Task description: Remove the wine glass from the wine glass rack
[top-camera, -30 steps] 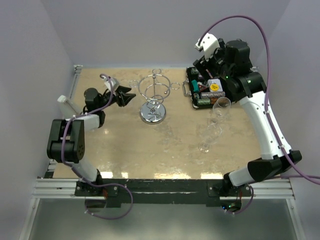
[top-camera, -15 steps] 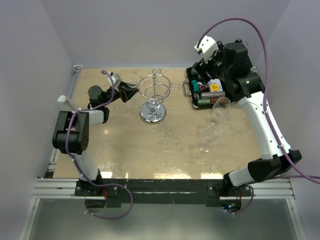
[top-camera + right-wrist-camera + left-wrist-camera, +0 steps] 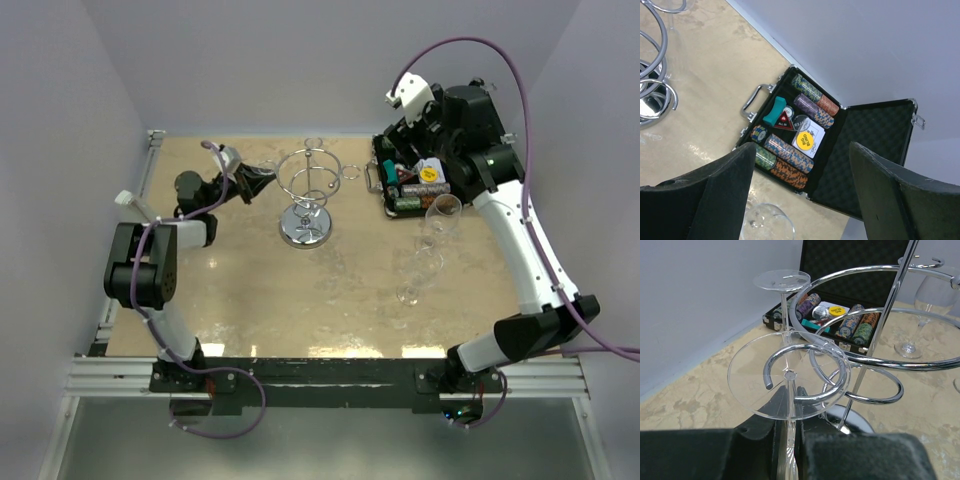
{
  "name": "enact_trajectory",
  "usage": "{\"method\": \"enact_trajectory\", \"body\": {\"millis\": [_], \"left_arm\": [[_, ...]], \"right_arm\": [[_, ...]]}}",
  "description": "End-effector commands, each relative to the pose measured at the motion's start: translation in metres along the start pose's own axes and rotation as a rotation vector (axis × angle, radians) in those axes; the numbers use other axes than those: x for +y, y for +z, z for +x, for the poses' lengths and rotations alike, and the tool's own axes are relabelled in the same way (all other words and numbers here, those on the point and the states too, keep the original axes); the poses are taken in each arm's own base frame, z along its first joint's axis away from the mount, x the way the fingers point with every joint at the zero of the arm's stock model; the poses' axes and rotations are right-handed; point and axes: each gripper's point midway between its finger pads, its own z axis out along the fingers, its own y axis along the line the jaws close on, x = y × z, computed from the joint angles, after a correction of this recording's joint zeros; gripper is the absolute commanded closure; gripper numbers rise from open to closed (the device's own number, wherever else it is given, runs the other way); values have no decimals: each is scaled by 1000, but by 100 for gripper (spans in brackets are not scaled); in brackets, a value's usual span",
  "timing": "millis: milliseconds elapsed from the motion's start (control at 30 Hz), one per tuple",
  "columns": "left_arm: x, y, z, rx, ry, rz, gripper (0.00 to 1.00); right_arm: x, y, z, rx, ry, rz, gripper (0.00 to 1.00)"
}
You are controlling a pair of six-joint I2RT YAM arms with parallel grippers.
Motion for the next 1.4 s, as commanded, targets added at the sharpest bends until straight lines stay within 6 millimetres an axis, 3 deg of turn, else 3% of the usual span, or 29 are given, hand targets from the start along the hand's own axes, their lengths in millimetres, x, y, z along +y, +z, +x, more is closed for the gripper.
{"method": "enact_trajectory", "body": {"millis": [0,267,467,567,700,800,933,1067,1167,1233,1367], "left_arm": [[0,-8,-41,-85,145,-14,100],[9,-16,-38,-55,156,-44,100],[18,-23,-23,26,127,-82,100],[37,-44,-22,61,84,-177,100],[59,-75,-40,33,-153,-325,100],[54,-89,-65,45,-287,-355,100],[22,-84,-127,41,-308,-278,100],[-8,-79,-174,86,-454,-160,100],[-28,-74,-188,140,-685,-34,100],[-26,-71,-192,159,-808,-31,100],[-26,-67,-217,116,-761,-22,100]], "right_arm": [[-9,0,-15,-50,-1,28,21],[-10,3,-17,-57,4,32,22],[-11,3,-38,-125,5,6,21],[-14,-2,-53,-176,-29,-7,21],[-21,-26,-82,-315,-118,19,21],[-15,-46,-100,-431,-197,31,21],[13,-72,-125,-586,-289,-24,22],[70,-98,-146,-783,-364,-70,23],[109,-114,-159,-949,-396,-64,23],[146,-120,-165,-1022,-460,-72,23],[196,-120,-173,-1097,-524,-100,24]]}}
